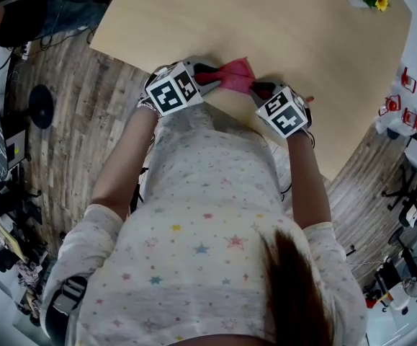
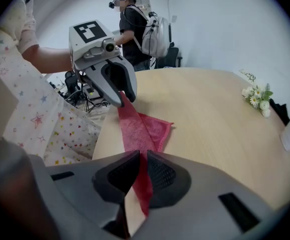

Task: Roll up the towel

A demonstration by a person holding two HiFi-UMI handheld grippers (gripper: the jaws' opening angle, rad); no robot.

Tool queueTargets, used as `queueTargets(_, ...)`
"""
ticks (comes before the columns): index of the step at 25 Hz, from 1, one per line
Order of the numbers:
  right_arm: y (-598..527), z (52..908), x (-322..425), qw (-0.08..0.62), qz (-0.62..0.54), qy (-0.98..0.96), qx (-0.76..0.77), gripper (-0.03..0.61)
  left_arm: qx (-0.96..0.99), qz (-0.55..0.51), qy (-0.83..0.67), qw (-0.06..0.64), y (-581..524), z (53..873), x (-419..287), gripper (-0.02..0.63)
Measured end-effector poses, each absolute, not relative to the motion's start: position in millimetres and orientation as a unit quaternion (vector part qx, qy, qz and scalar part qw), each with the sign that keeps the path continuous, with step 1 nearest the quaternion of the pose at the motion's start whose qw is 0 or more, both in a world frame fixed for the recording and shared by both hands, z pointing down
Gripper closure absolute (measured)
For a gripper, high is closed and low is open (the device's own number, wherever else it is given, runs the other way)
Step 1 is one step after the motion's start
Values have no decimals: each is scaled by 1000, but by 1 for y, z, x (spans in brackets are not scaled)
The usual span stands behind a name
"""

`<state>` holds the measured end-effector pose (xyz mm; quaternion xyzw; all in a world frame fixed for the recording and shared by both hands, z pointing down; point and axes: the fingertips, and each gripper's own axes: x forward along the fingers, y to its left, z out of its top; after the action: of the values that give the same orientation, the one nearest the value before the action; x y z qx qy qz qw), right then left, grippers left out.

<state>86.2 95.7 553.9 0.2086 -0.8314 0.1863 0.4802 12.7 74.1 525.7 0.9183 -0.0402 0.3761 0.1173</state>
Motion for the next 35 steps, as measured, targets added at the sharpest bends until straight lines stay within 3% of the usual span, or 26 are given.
queueTargets(6, 94, 543, 82, 470, 172, -839, 214, 525, 897, 435, -4, 74, 101, 558, 15, 505)
queueTargets(9, 98, 536, 79, 456, 164, -850, 208, 491, 898, 432, -10, 77, 97, 561, 17, 505)
queueTargets(13, 105, 548, 80, 486, 144, -840, 195, 453, 899, 432, -9, 74, 95, 561, 18, 505)
queueTargets(20, 119, 552, 76, 504, 154, -834, 166, 506, 893, 440, 18, 88, 107, 558, 10, 529)
queueTargets(25, 134, 550, 80, 493, 208, -834, 138, 503, 882, 449, 60, 132, 125, 554, 10, 531)
queueTargets(35, 81, 541, 99, 464, 206, -833, 220, 503, 888, 442, 1, 127, 68, 549, 21, 531)
